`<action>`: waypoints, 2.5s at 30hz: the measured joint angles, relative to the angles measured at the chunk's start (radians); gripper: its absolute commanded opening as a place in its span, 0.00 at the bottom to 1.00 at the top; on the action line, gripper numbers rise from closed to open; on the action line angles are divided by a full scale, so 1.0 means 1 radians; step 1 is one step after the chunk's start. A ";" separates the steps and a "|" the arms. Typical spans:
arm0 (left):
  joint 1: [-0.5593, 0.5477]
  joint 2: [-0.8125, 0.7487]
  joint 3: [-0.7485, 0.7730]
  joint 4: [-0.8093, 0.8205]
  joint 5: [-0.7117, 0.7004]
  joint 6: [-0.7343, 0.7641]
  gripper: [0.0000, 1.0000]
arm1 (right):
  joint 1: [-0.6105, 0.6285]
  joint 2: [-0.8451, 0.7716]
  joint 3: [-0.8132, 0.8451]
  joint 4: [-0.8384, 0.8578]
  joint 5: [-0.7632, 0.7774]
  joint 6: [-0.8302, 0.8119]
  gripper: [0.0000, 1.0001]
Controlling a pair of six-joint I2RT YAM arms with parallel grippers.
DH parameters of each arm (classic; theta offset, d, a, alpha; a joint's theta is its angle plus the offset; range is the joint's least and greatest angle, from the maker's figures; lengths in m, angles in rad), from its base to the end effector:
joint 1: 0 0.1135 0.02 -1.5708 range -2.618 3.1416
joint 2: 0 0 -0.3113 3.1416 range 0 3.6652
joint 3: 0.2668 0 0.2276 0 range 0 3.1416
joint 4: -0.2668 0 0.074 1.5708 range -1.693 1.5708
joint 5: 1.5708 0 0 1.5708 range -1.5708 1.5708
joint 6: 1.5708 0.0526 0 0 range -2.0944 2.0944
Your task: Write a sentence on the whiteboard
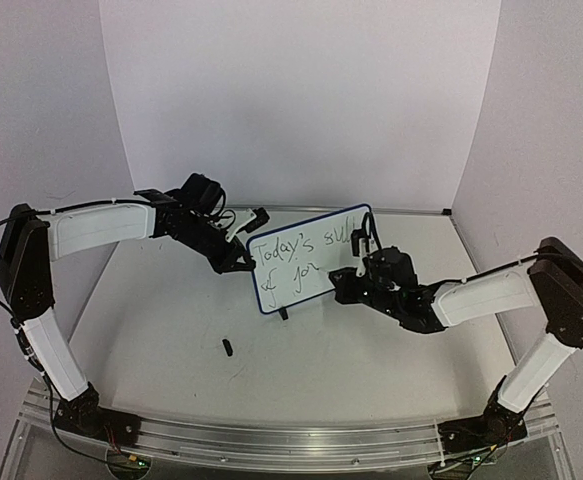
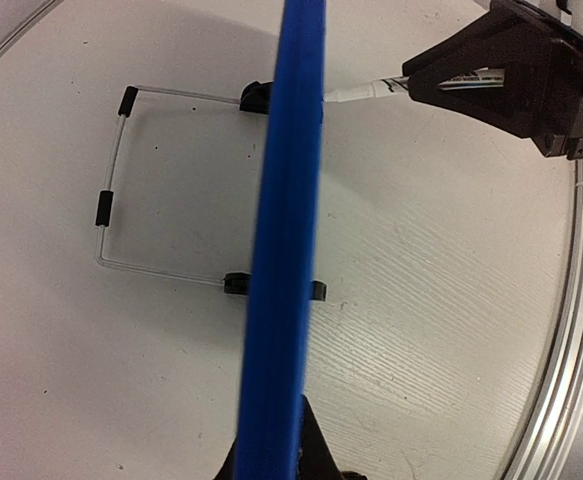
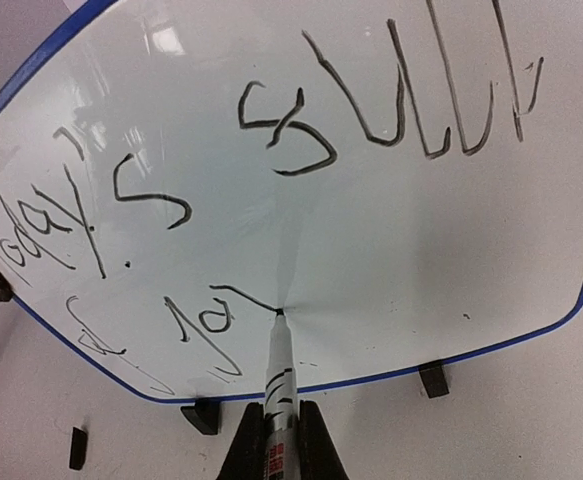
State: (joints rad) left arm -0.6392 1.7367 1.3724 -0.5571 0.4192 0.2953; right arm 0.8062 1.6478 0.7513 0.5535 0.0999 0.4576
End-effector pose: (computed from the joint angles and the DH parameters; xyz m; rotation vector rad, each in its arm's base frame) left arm 0.2856 -0.2389 0.3012 1.2826 2.1458 -0.6662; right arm 0.2439 0.2467 0.2474 -0.2753 1.9665 0.7460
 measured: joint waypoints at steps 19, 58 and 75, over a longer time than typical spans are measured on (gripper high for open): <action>-0.002 0.000 0.000 0.000 -0.001 0.003 0.00 | -0.001 -0.039 0.045 -0.022 0.017 -0.003 0.00; -0.002 0.000 0.001 0.000 -0.002 0.004 0.00 | -0.001 0.035 0.053 -0.106 -0.102 0.029 0.00; -0.002 0.000 0.001 0.000 -0.002 0.004 0.00 | -0.003 -0.043 0.023 -0.122 0.014 0.042 0.00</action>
State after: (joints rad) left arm -0.6407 1.7367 1.3731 -0.5571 0.4175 0.2996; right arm 0.8028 1.6046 0.7742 0.4316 0.1142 0.5001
